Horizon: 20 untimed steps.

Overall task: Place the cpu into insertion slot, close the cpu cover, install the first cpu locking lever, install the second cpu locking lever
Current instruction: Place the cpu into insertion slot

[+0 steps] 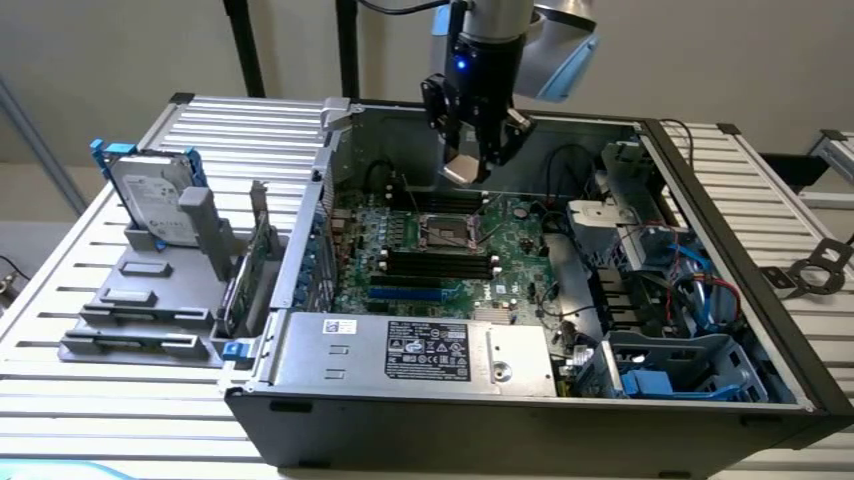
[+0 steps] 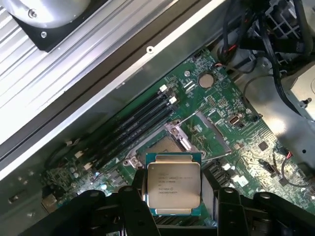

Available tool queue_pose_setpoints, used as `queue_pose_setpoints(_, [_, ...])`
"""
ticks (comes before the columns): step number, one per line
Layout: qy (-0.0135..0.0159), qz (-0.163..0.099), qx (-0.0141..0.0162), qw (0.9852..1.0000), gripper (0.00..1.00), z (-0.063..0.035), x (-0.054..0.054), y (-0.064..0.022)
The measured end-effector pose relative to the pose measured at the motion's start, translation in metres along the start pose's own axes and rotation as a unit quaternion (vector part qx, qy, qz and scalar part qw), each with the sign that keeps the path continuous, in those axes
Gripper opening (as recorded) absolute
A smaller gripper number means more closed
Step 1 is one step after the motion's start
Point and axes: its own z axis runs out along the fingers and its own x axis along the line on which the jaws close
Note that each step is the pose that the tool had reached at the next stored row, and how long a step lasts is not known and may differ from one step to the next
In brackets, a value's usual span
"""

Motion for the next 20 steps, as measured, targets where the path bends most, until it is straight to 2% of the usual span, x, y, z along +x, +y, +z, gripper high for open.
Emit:
queue_pose_setpoints(5, [-0.0029, 0.045, -0.001, 0.999, 0.54, 0.0029, 0.0, -0.0002])
queue_pose_setpoints(10, [-0.0058, 0.091, -0.002, 0.9959, 0.54, 0.0057, 0.0, -0.0004])
queue_pose_setpoints(13, [-0.0075, 0.117, -0.0027, 0.9931, 0.54, 0.0074, 0.0, -0.0005])
queue_pose_setpoints(16, [-0.0092, 0.144, -0.0033, 0.9895, 0.54, 0.0092, 0.0, -0.0006])
queue_pose_setpoints(20, [-0.0115, 0.181, -0.0041, 0.9835, 0.54, 0.0115, 0.0, -0.0007])
